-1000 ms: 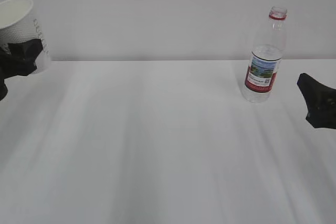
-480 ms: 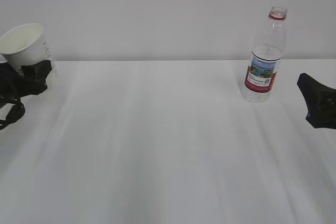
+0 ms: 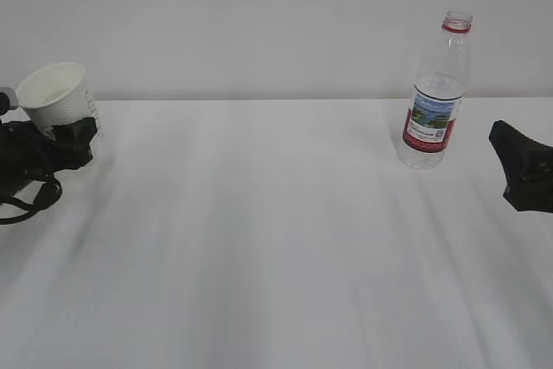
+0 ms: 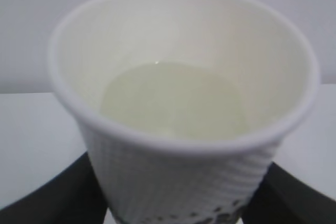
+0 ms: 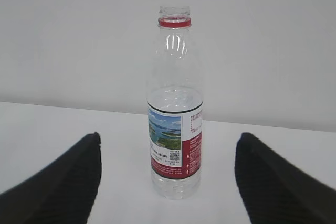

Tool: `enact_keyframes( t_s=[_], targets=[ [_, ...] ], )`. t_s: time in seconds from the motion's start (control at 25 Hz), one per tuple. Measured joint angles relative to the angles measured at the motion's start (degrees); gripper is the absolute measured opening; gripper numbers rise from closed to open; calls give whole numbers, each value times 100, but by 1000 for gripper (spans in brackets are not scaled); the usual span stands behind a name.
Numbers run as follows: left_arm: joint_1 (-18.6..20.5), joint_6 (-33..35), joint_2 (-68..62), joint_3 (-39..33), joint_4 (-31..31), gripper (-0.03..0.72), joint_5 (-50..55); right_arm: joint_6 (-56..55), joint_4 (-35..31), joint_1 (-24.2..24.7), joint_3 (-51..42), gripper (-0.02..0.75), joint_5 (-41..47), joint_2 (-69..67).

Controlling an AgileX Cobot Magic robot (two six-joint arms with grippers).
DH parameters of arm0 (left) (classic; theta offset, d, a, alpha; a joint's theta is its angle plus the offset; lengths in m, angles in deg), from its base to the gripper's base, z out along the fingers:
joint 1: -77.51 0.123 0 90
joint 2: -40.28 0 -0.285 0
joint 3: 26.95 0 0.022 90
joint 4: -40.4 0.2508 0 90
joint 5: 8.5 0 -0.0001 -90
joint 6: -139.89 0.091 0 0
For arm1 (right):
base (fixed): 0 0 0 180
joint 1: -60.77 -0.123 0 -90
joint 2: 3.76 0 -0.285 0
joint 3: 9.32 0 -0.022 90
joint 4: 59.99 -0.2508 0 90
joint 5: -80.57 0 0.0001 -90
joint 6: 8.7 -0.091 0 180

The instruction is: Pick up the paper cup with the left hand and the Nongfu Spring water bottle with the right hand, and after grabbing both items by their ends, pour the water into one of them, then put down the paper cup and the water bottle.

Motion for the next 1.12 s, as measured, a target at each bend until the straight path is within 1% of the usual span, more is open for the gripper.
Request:
enact_keyframes(
  t_s=[0.28,0.68,0.88,0.96,1.12],
  targets=[
    [0,102,-361,225,-196,495,0,0,0,0,0,594,0,0],
    [0,173,-859,573,-220,491,-40,0,0,0,0,594,0,0],
    [0,192,-873,582,-230,494,-40,0,0,0,0,594,0,0],
    [0,211,-873,582,-170,515,-40,0,0,0,0,594,0,0],
    [0,220,-873,582,-19,617,-40,0,0,0,0,594,0,0]
  ],
)
